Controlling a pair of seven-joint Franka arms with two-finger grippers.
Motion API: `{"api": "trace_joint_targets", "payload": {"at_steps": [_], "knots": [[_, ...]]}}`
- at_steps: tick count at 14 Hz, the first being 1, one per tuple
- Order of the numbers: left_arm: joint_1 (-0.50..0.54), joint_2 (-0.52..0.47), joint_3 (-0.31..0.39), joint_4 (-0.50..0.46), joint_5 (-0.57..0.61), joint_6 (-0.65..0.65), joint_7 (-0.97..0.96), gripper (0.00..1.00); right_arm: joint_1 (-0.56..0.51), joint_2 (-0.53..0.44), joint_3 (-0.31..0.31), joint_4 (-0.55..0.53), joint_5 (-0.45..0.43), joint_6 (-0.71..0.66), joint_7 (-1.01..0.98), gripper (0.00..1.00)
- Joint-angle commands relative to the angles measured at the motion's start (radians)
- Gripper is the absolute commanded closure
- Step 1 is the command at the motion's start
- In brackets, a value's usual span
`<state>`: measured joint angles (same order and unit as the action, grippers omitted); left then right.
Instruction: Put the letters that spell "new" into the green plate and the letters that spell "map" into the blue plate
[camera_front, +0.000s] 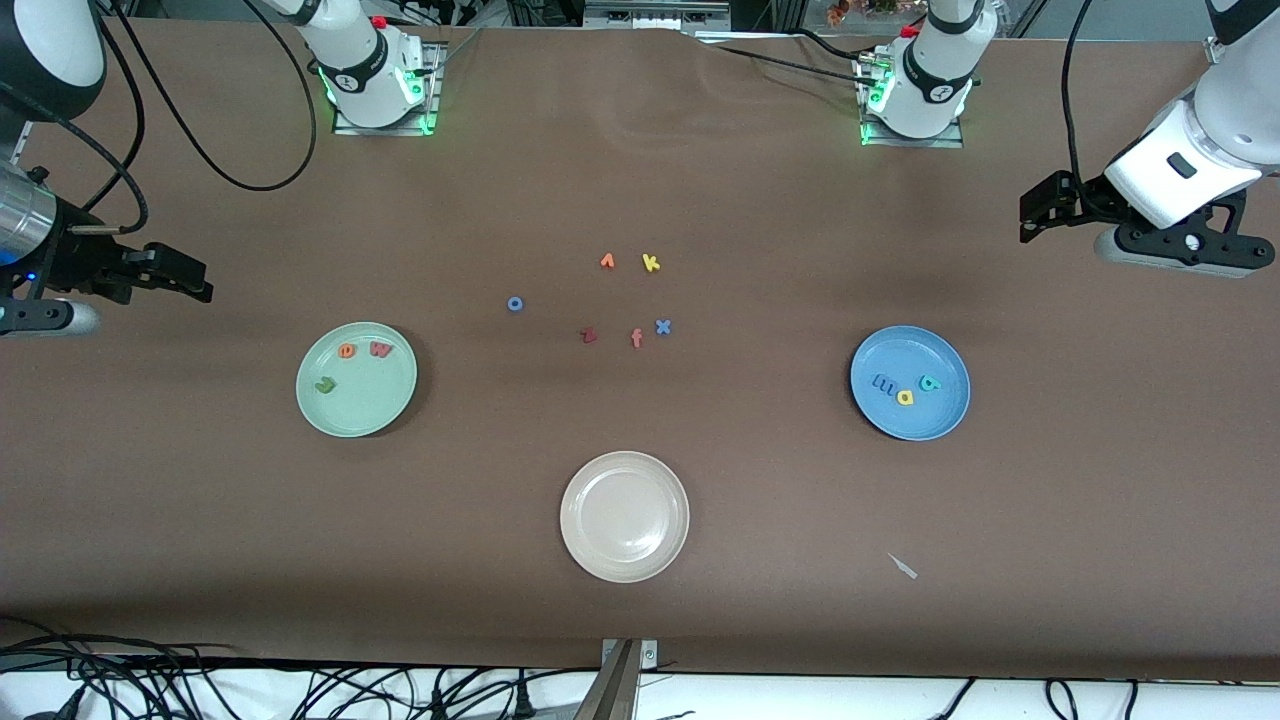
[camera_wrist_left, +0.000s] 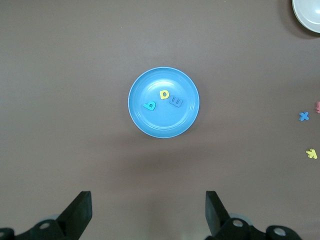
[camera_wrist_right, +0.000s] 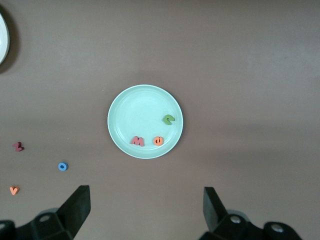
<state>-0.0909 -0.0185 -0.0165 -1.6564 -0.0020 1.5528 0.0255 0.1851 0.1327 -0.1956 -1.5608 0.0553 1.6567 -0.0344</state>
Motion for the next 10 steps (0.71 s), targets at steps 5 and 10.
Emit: {"api": "trace_joint_targets", "payload": {"at_steps": [5, 10], "knots": [[-0.004, 0.012, 0.001, 0.032, -0.013, -0.023, -0.009, 0.00, 0.004, -0.031, 0.008, 0.001, -0.002, -0.014, 0.005, 0.00], [-0.004, 0.012, 0.001, 0.032, -0.012, -0.023, -0.007, 0.00, 0.004, -0.070, 0.013, -0.053, -0.002, 0.017, 0.005, 0.00]]}}
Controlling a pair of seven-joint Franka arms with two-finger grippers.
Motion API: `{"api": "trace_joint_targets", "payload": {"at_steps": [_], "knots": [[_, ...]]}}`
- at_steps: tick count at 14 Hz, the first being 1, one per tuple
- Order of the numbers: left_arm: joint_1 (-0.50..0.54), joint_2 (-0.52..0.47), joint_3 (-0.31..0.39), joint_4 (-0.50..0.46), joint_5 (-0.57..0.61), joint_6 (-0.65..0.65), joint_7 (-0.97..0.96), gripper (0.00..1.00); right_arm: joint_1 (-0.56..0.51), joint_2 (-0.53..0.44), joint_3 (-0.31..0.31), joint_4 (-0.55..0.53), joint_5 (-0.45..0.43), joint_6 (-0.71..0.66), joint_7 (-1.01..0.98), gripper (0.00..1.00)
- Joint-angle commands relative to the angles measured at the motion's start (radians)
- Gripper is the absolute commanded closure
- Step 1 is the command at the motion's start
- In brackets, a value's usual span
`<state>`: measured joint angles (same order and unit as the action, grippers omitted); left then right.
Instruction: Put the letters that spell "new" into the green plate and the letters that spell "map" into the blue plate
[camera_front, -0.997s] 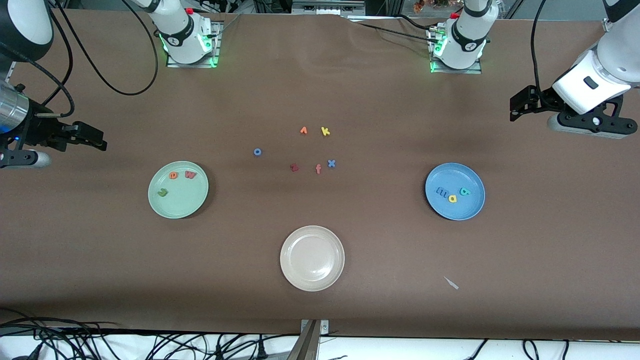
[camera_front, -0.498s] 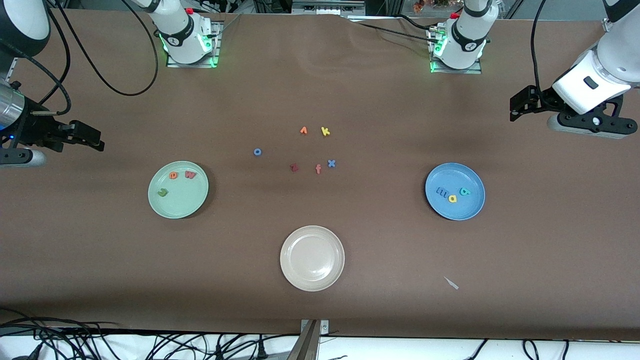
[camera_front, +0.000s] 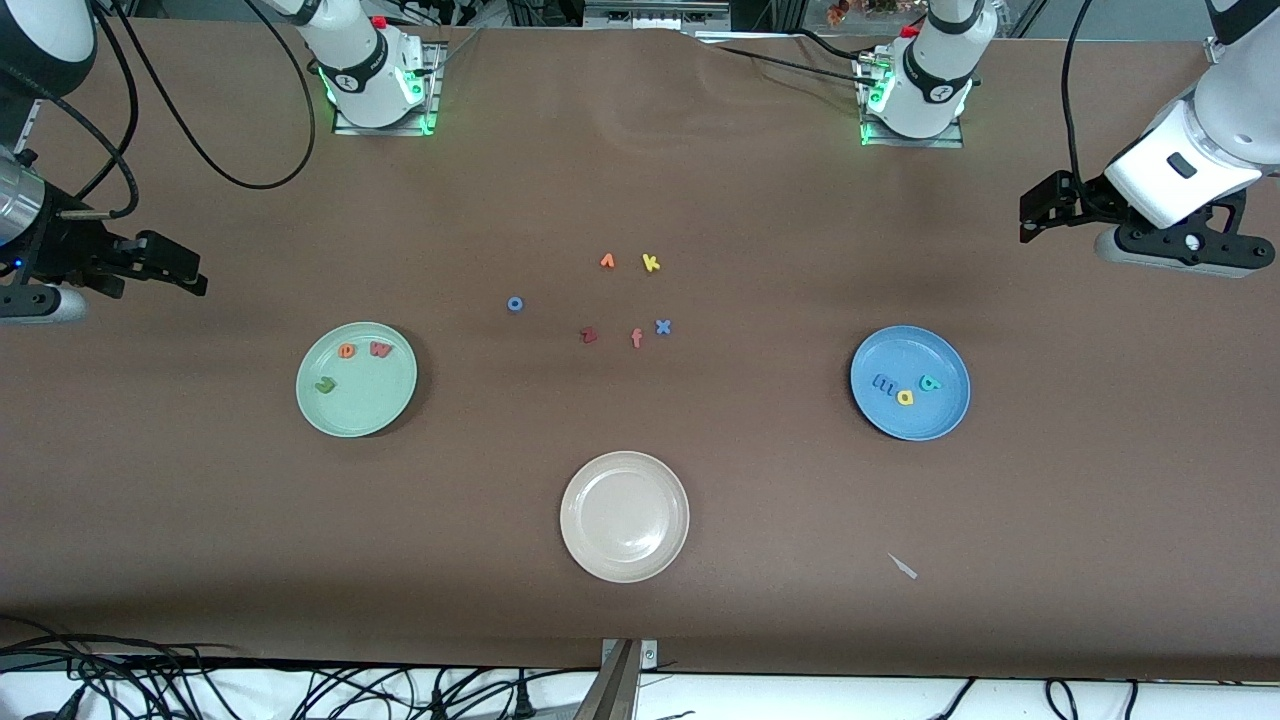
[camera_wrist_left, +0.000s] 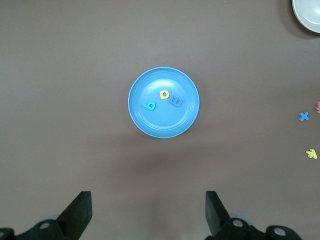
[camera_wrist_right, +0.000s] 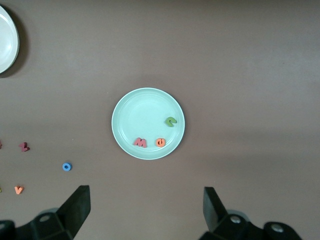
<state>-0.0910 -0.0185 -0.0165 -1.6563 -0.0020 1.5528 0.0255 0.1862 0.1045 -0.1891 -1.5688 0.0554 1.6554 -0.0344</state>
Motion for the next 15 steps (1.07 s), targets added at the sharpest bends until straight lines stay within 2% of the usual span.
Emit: {"api": "trace_joint_targets", "payload": {"at_steps": [1, 15], "knots": [[-0.004, 0.014, 0.001, 0.032, -0.012, -0.023, -0.007, 0.00, 0.002, -0.046, 0.016, -0.053, -0.002, 0.027, 0.005, 0.00], [-0.006, 0.012, 0.001, 0.032, -0.012, -0.023, -0.007, 0.00, 0.002, -0.055, 0.011, -0.065, -0.023, 0.043, 0.002, 0.00]]}}
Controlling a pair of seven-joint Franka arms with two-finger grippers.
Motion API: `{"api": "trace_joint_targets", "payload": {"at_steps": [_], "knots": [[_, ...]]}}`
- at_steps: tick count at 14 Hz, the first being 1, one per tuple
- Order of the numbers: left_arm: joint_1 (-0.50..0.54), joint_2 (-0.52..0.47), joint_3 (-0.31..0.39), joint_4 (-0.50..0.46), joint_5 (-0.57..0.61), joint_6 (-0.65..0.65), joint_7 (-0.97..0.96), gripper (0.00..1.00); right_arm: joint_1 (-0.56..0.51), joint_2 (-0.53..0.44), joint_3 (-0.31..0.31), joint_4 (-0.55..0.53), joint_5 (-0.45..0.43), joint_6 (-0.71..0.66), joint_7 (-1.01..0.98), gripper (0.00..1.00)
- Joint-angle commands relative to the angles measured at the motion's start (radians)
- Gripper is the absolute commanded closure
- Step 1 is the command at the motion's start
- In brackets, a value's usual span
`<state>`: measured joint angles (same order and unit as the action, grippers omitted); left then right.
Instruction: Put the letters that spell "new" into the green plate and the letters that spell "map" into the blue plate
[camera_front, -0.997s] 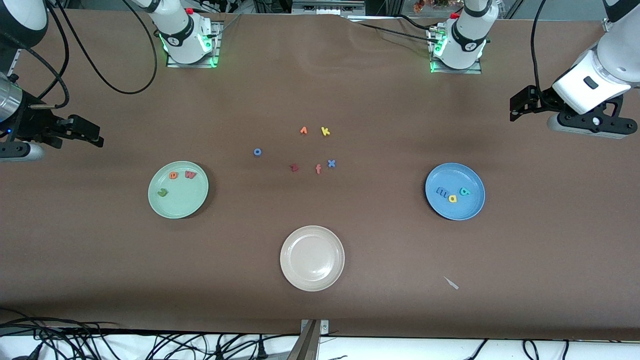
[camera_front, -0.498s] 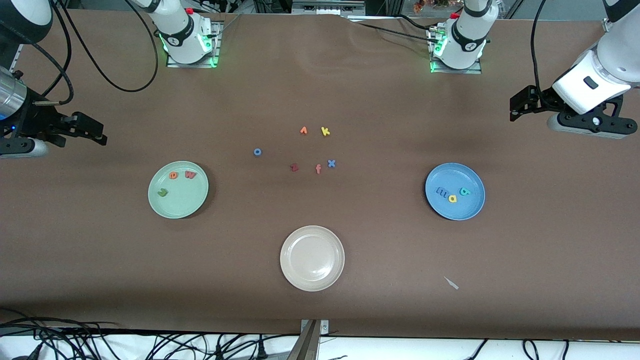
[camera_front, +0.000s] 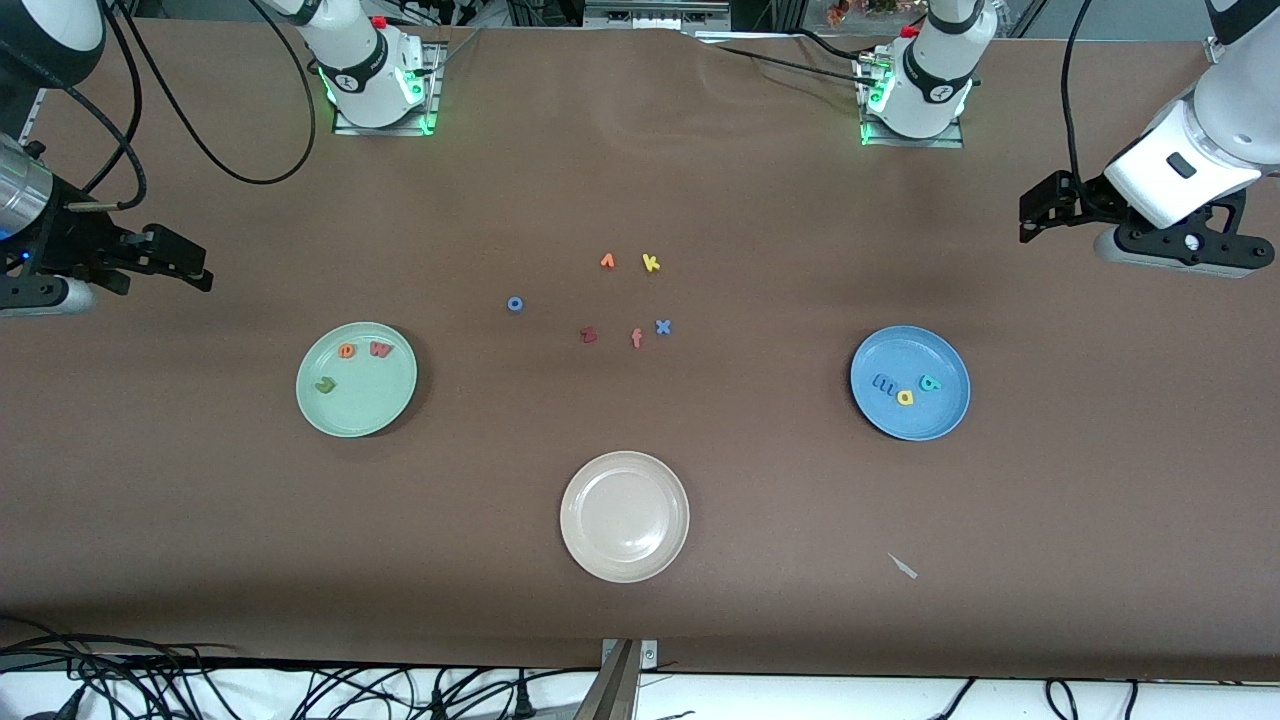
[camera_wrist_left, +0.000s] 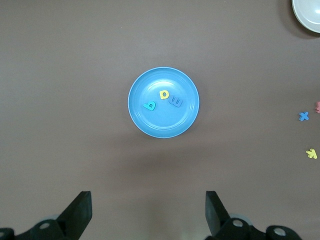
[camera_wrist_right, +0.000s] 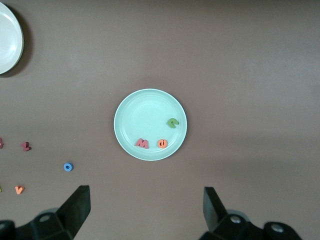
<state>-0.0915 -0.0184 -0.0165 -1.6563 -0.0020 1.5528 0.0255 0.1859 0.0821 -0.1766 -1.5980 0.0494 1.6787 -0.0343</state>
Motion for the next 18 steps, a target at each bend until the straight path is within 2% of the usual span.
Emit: {"api": "trace_joint_targets", "payload": {"at_steps": [1, 3, 18], "knots": [[-0.005, 0.014, 0.001, 0.032, -0.012, -0.023, -0.007, 0.00, 0.003, -0.033, -0.001, -0.036, -0.026, 0.022, 0.001, 0.00], [-0.005, 0.012, 0.001, 0.032, -0.012, -0.023, -0.007, 0.00, 0.003, -0.033, 0.002, -0.036, -0.051, 0.024, 0.001, 0.00], [-0.004, 0.012, 0.001, 0.032, -0.012, -0.023, -0.007, 0.00, 0.003, -0.033, 0.000, -0.033, -0.046, 0.019, 0.007, 0.00]]}}
